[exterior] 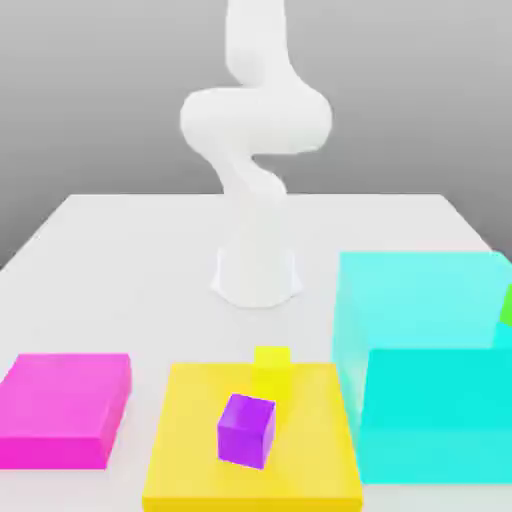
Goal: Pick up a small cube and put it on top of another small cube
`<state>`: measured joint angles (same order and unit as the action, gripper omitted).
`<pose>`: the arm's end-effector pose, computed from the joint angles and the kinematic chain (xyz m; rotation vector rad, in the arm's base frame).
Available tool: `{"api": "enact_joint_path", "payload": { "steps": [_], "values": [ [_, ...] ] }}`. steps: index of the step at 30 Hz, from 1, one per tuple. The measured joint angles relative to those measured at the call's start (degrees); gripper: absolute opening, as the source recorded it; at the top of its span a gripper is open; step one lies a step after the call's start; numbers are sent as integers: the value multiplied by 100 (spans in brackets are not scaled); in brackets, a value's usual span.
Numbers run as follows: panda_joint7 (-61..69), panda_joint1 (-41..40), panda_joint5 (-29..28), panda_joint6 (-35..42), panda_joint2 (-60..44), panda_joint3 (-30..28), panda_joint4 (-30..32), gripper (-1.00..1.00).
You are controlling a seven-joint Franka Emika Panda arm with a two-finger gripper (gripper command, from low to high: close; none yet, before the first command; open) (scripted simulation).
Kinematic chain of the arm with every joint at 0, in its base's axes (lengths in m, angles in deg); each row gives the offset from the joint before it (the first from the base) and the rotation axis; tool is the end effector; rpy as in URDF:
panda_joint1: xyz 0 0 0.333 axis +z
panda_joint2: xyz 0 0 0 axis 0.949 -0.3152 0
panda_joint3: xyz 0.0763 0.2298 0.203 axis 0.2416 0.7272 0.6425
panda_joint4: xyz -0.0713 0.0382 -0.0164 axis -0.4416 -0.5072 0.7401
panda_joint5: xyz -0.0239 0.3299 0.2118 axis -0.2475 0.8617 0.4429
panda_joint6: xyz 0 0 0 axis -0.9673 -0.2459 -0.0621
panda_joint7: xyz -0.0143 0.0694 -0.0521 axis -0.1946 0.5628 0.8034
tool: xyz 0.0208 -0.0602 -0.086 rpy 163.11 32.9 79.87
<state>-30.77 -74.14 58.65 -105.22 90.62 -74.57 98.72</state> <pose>0.3777 -0.0132 0.6918 -2.4377 1.1549 -0.9798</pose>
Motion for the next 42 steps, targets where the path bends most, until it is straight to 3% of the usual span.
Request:
{"api": "enact_joint_path", "payload": {
  "steps": [19,34,38,39,42],
  "values": [
    [-2173,-1389,-445,-537,-3982,-377,-1087,0],
    [-2973,-2344,589,-985,-7072,-730,-1928,0],
    [-2963,-2506,782,-1457,-7900,-644,-2146,0],
    [-2953,-2522,802,-1556,-8040,-626,-2181,-100],
    [-2949,-2523,808,-1559,-8039,-626,-2181,-100]
  ]
}}
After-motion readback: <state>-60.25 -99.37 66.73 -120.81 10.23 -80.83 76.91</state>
